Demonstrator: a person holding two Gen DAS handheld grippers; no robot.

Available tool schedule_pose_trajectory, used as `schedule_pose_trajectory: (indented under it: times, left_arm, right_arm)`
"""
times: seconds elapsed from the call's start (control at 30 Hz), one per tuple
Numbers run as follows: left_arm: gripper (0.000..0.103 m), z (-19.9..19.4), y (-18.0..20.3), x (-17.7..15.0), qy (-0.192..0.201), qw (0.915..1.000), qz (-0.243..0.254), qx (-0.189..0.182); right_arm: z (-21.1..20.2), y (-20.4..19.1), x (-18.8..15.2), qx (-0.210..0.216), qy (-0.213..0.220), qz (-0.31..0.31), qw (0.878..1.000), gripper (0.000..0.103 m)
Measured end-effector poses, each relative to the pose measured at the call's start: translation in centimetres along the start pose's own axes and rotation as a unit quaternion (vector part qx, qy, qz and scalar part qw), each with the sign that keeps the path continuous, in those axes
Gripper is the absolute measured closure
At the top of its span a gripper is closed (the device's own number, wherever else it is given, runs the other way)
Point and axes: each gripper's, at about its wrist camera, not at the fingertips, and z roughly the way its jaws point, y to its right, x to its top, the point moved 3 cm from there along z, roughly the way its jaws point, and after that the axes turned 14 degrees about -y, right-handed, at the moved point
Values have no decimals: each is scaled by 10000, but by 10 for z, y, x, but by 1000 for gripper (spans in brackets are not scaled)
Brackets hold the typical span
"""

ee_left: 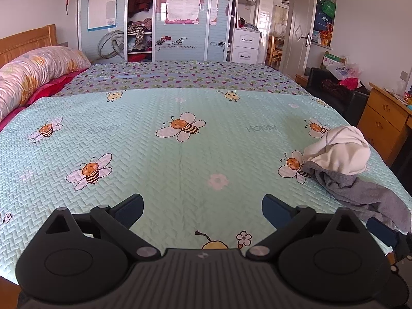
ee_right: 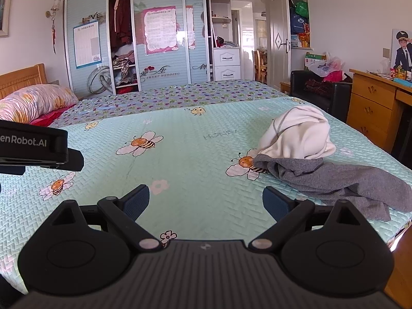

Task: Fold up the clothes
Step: 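Move both tools toward the cream and grey garments on the bed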

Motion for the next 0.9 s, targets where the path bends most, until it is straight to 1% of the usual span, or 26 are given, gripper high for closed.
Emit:
schedule_pose_trajectory:
  times: [0.23,0.3,0.37,0.6,0.77,0.9]
  left_arm:
    - [2,9,4,4,-145,9999,63,-44]
    - [2,10,4,4,-161,9998,95,-119]
    - [2,12,7,8,-208,9995,140,-186]
    - [2,22,32,24,-222,9987,387,-261]
    - [2,33,58,31,-271,9966,694,-341]
    - [2,45,82,35,-404,9942,884,-453]
  right_arm:
    - [-6,7,3,-61,42,32,10000,8]
    - [-7,9,4,-79,54,41,9999,8]
    - [0,11,9,-240,-51,54,9997,8]
    - [3,31,31,-803,-218,189,9964,8]
    - [10,57,42,-979,-301,405,9939,8]
    - [17,74,47,-1146,-406,498,9913,8]
